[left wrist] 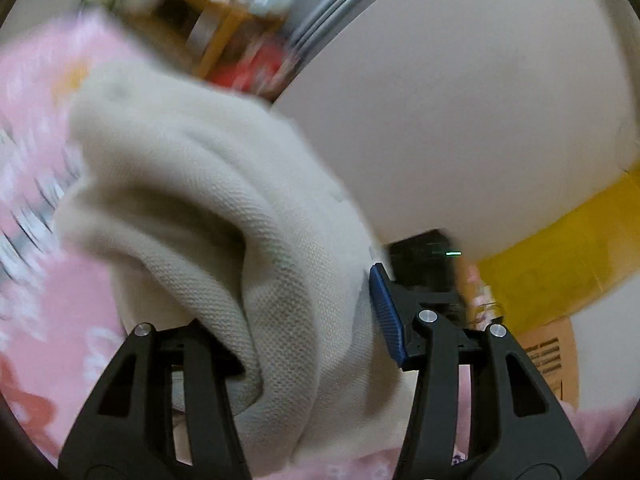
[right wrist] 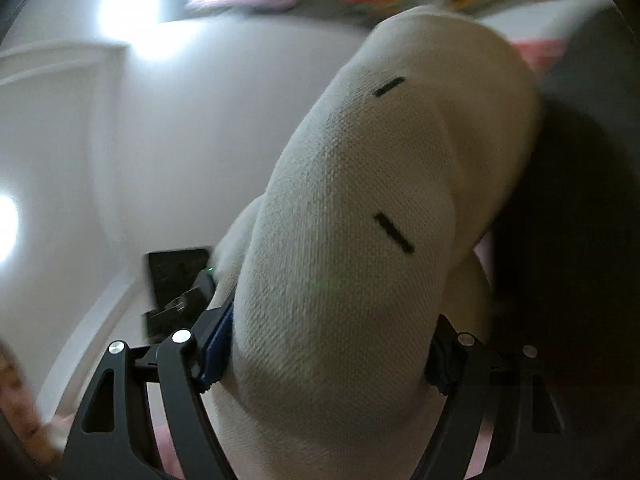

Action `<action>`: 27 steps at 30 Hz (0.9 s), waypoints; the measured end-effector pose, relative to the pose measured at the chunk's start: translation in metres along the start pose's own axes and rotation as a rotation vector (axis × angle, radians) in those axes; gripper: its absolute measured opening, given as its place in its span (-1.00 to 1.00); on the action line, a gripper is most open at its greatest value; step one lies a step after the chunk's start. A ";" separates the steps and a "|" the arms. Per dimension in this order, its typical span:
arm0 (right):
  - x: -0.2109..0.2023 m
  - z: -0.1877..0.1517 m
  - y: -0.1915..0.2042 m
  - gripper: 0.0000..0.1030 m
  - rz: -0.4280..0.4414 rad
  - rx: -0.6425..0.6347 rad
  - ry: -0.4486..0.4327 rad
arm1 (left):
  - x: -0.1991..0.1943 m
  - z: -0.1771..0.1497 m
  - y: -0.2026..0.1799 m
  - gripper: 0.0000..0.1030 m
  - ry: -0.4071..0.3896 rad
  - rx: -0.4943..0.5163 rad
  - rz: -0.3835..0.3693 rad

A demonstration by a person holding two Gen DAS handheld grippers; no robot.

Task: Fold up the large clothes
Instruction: 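Carry the folded hoodie with both grippers and lower it onto the dark garment stack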

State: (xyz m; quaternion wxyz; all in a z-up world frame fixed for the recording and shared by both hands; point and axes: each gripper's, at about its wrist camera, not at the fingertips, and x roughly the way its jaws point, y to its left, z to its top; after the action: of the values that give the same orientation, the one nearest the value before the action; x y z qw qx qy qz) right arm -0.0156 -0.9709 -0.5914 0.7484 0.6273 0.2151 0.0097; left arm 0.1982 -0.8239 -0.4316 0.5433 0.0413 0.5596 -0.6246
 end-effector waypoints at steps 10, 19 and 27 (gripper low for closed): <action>-0.045 -0.027 -0.056 0.38 -0.055 0.018 -0.117 | 0.063 -0.039 0.016 -0.04 0.072 0.034 -0.082; -0.030 0.000 -0.019 0.56 -0.257 0.054 -0.012 | 0.024 -0.013 0.044 0.21 0.259 -0.009 -0.013; -0.091 -0.038 0.092 0.55 -0.656 -0.448 -0.253 | -0.054 -0.011 0.036 0.21 0.093 -0.092 0.119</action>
State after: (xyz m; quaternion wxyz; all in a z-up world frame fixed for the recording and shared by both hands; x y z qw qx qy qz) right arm -0.0874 -0.9422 -0.4806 0.8504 0.3433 0.3025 -0.2599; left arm 0.2397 -0.7738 -0.4235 0.5542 0.0784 0.6089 -0.5621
